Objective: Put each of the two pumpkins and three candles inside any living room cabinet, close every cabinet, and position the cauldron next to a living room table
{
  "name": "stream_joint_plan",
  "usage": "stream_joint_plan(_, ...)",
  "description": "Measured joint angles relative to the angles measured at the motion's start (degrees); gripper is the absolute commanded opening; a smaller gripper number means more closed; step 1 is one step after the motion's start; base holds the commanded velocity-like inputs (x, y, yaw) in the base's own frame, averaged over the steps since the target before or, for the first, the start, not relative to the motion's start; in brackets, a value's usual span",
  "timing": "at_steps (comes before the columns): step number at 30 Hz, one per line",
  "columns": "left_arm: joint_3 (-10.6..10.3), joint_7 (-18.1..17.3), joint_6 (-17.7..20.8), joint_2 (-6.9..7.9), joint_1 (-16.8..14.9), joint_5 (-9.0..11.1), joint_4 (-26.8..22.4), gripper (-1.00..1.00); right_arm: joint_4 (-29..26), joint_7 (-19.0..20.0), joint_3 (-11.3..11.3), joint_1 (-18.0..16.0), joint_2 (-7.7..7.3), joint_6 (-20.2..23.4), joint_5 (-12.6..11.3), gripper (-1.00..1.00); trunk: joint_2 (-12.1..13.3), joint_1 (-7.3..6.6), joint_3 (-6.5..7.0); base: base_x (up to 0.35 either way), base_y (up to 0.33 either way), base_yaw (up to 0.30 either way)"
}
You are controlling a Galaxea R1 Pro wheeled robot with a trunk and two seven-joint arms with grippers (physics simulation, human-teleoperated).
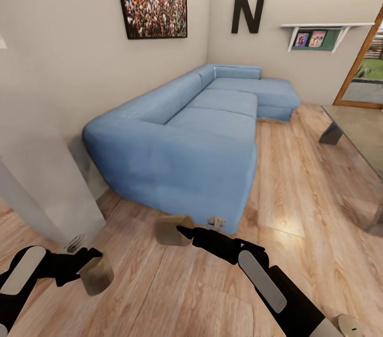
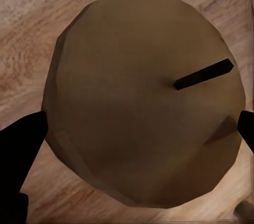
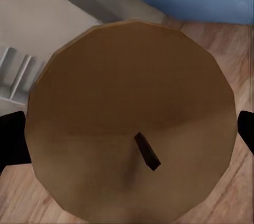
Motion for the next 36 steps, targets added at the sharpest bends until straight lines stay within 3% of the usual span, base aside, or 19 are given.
stream_joint_plan(3,0.00,0.07,0.01,-0.07,0.00,-0.02,0.00,-1.00,-0.01,0.00,0.00,-0.02,0.04,0.03,-0.84,-1.00,1.20,-0.66,0.58,0.000,0.000,-0.251)
stream_joint_plan(27,0.08,0.01,0.08,-0.18,0.01,-0.17,0.01,-1.00,0.10,-0.02,0.00,0.00,0.10,0.03,-1.42,-1.00,1.22,-0.66,1.21,-0.023,0.000,-0.257)
stream_joint_plan(28,0.06,0.00,0.09,-0.31,0.01,-0.15,0.01,-1.00,0.10,-0.03,0.00,0.00,0.10,0.05,-1.42,-1.00,1.22,-0.66,1.24,-0.019,0.000,-0.257)
stream_joint_plan(33,-0.15,0.08,0.16,-3.65,0.02,0.35,0.00,-1.00,0.10,-0.05,0.00,-0.01,0.08,1.34,-1.62,-1.00,1.22,-0.66,1.37,-0.005,0.000,-0.257)
stream_joint_plan(36,-0.15,0.09,0.35,-4.44,0.02,-0.13,0.07,-1.00,0.05,-0.04,0.00,0.00,0.02,1.42,-1.75,-1.00,1.22,-0.66,1.45,0.000,0.000,-0.257)
